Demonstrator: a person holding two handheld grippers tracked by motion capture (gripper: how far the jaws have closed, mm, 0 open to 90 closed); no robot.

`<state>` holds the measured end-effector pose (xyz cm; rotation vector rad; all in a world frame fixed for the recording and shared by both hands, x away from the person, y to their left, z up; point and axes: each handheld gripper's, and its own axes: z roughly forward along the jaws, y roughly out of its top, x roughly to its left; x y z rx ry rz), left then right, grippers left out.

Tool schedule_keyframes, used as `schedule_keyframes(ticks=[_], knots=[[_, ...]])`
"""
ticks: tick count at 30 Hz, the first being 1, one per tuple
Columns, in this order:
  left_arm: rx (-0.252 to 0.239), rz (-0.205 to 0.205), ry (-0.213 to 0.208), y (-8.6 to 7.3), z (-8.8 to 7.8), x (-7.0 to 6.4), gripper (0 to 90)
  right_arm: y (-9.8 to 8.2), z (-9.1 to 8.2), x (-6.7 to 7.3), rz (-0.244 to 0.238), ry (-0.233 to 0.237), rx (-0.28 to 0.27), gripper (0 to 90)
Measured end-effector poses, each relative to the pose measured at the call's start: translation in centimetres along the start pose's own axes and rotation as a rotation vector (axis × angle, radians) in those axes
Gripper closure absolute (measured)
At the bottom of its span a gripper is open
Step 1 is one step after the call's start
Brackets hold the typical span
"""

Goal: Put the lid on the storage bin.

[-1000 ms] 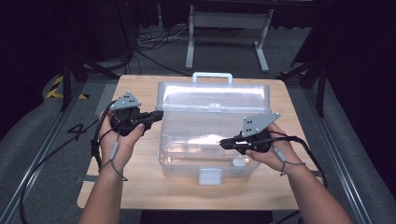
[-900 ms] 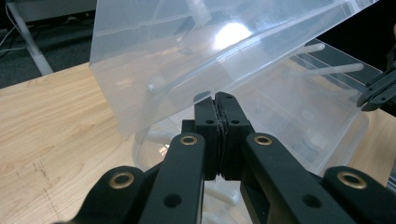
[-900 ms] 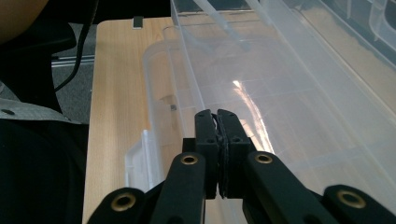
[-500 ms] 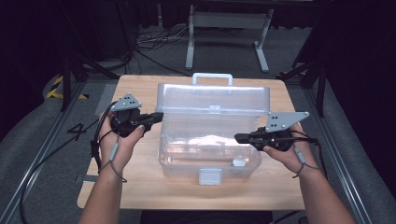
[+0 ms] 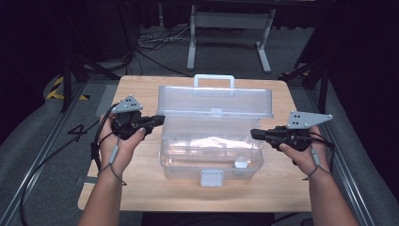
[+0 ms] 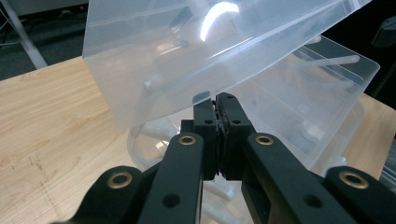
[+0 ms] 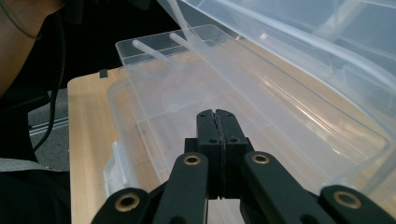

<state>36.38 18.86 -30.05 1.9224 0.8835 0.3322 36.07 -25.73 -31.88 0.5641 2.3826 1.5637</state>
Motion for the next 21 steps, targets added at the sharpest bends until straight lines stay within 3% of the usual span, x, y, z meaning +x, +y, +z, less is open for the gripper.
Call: schedule_keyframes(ticks=[4, 5, 21], knots=[[0.010, -0.001, -0.005, -0.1, 0.0, -0.1, 87.3, -0.2, -0.3, -0.2, 0.012, -0.016, -0.007, 90.0], [0.018, 0.004, -0.009, -0.1, 0.0, -0.1, 87.3, -0.3, -0.5, -0.3, 0.019, -0.037, -0.007, 90.0], [0.077, -0.004, -0.052, -0.6, 0.2, -0.2, 86.8, -1.1, -1.0, -1.1, 0.075, -0.072, 0.003, 90.0]])
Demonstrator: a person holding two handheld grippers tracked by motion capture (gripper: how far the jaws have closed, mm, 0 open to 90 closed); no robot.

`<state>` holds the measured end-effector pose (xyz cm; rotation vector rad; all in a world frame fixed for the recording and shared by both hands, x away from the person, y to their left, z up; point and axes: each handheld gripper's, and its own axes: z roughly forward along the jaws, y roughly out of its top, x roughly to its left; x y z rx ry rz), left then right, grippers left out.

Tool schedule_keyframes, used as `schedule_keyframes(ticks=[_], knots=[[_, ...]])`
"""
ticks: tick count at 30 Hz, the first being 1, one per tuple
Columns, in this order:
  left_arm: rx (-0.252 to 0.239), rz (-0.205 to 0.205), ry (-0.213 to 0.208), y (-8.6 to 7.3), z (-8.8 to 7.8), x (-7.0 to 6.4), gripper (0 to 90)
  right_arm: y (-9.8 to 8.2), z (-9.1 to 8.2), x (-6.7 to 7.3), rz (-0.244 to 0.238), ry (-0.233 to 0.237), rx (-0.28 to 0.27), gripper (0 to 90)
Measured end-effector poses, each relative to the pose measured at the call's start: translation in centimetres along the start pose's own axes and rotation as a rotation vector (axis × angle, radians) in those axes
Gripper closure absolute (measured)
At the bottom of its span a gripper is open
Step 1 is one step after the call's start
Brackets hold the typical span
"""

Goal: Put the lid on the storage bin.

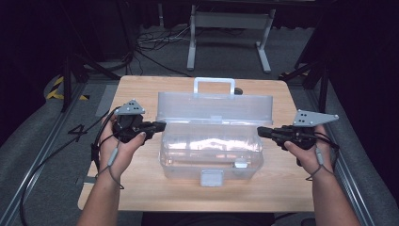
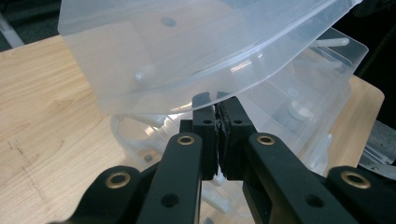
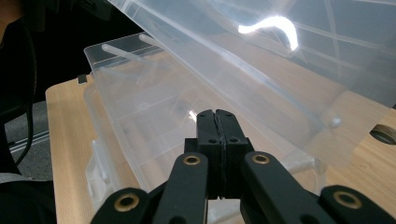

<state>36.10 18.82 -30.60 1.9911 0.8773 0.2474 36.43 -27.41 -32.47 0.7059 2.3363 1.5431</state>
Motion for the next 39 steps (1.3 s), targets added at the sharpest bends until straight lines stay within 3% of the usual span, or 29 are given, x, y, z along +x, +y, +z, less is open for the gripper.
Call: schedule_keyframes(ticks=[17, 39], knots=[[0.041, -0.018, -0.040, -0.32, 0.00, -0.04, 84.1, -0.08, -0.17, -0.08, 0.033, -0.011, 0.006, 90.0], [0.105, -0.050, -0.038, -0.56, -0.53, -0.05, 79.7, -0.27, -0.35, 0.06, 0.055, 0.004, 0.063, 90.0]])
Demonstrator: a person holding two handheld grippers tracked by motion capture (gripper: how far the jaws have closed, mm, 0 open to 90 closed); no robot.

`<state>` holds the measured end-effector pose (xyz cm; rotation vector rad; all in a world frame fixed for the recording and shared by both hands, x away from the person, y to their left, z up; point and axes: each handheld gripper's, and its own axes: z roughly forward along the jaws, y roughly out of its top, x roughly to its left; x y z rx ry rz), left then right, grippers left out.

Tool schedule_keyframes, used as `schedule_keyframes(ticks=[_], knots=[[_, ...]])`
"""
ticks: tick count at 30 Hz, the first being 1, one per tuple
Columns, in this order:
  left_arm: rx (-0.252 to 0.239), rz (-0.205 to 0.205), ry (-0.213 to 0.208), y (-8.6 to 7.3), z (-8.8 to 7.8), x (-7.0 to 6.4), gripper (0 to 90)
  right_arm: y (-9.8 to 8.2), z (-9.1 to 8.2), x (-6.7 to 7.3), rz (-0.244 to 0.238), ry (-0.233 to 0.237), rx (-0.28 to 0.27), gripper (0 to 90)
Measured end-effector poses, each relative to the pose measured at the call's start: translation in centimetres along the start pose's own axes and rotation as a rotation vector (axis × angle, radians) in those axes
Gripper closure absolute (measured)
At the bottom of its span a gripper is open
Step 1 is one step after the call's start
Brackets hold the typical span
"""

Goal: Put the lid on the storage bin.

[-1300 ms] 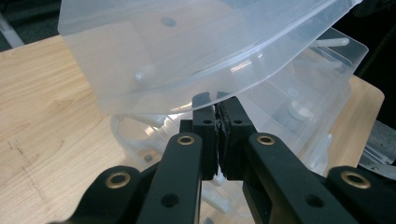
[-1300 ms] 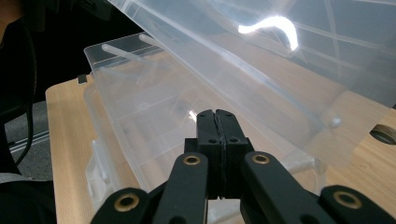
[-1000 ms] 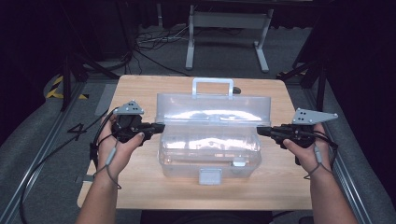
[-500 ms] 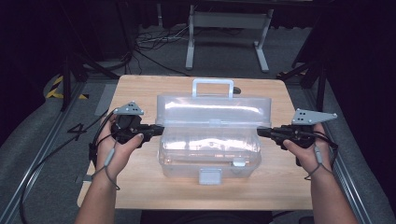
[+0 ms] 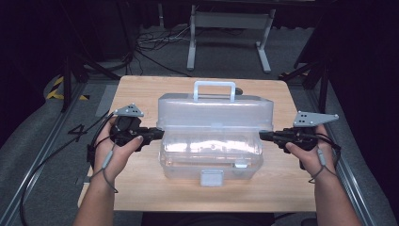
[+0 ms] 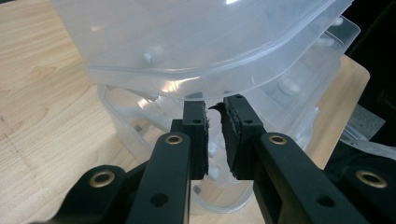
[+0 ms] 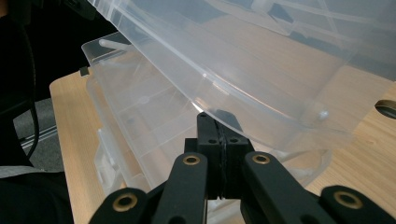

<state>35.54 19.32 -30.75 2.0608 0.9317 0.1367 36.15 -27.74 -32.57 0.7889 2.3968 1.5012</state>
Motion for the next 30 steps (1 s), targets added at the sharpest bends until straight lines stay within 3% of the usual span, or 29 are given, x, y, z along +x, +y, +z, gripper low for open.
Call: schedule_keyframes(ticks=[13, 30], knots=[[0.046, 0.014, 0.002, -0.09, 0.02, -0.20, 79.0, -0.13, 0.03, 0.15, 0.023, 0.026, 0.048, 88.7], [0.094, 0.032, 0.001, -0.22, -0.12, -0.46, 77.8, -0.30, -0.04, 0.34, 0.031, 0.017, 0.119, 88.6]])
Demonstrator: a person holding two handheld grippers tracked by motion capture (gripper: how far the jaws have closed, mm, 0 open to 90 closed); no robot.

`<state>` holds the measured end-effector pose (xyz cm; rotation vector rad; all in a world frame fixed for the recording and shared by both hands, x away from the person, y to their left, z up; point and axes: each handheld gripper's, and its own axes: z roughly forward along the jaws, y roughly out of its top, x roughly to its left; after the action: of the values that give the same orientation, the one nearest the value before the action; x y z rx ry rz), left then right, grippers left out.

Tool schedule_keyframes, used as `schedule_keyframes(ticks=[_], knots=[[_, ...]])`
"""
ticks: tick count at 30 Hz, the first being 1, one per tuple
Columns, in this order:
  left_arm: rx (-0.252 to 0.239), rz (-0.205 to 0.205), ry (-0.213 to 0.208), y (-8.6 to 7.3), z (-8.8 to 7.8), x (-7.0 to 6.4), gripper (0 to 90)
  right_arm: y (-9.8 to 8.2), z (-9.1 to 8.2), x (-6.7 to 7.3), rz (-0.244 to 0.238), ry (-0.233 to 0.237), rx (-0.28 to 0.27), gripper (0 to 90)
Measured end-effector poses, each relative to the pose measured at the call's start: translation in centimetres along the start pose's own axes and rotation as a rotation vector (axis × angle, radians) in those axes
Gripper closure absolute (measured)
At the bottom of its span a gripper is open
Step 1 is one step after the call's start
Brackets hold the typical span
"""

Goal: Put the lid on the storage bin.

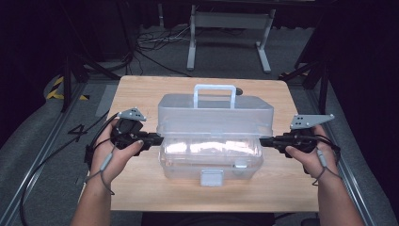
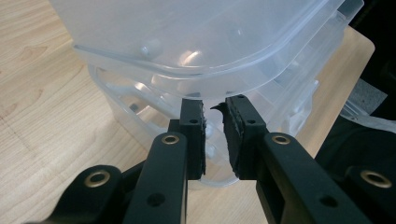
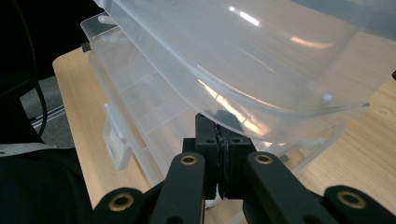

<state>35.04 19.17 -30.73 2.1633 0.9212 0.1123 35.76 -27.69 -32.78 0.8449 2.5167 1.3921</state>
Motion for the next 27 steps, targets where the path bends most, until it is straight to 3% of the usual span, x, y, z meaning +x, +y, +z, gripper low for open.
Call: schedule_keyframes(ticks=[5, 27], knots=[[0.017, 0.008, -0.003, -0.09, -0.09, -0.11, 77.5, -0.10, -0.11, -0.06, -0.006, -0.020, 0.024, 88.4], [0.094, 0.027, -0.010, -0.32, 0.46, -0.35, 76.9, -0.28, 0.18, 0.12, -0.015, 0.003, 0.132, 85.6]])
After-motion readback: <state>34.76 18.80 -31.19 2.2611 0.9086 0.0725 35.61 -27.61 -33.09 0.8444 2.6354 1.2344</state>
